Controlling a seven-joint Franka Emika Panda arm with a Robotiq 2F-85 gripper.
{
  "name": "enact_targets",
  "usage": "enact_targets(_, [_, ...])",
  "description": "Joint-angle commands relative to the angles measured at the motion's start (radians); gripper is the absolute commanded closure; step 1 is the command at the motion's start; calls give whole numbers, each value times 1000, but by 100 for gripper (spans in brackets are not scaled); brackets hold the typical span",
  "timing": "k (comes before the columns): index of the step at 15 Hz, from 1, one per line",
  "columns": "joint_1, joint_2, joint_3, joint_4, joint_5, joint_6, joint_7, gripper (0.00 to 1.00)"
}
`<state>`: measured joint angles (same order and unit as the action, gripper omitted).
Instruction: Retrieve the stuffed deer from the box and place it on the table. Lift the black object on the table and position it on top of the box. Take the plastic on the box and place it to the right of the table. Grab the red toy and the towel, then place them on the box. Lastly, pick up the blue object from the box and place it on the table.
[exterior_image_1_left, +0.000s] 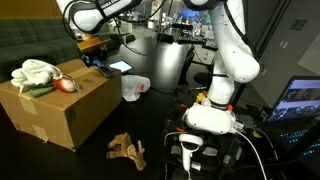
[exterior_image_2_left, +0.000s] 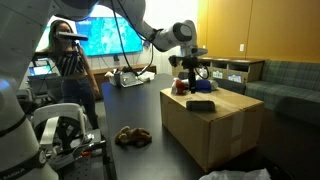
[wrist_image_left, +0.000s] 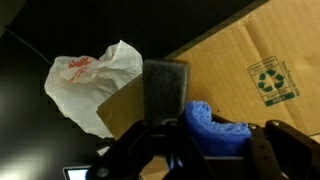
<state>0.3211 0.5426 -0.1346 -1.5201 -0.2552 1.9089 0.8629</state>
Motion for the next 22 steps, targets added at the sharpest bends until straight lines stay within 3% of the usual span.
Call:
enact_targets(1, [-15, -177, 67, -244, 28, 107, 91, 90])
enact_targets(5, [-39, -312, 133, -450, 118, 187, 147, 90])
enact_targets(12, [-86, -549, 235, -840, 447, 226, 108, 90])
enact_targets(15, [-97, -640, 253, -1020, 597, 220, 153, 91])
enact_targets(17, [-116, -677, 249, -1145, 636, 258, 206, 91])
enact_targets(19, [-194, -614, 192, -1186, 593, 342, 177, 91])
enact_targets(22, [-306, -477, 111, -1160, 563, 496, 157, 91])
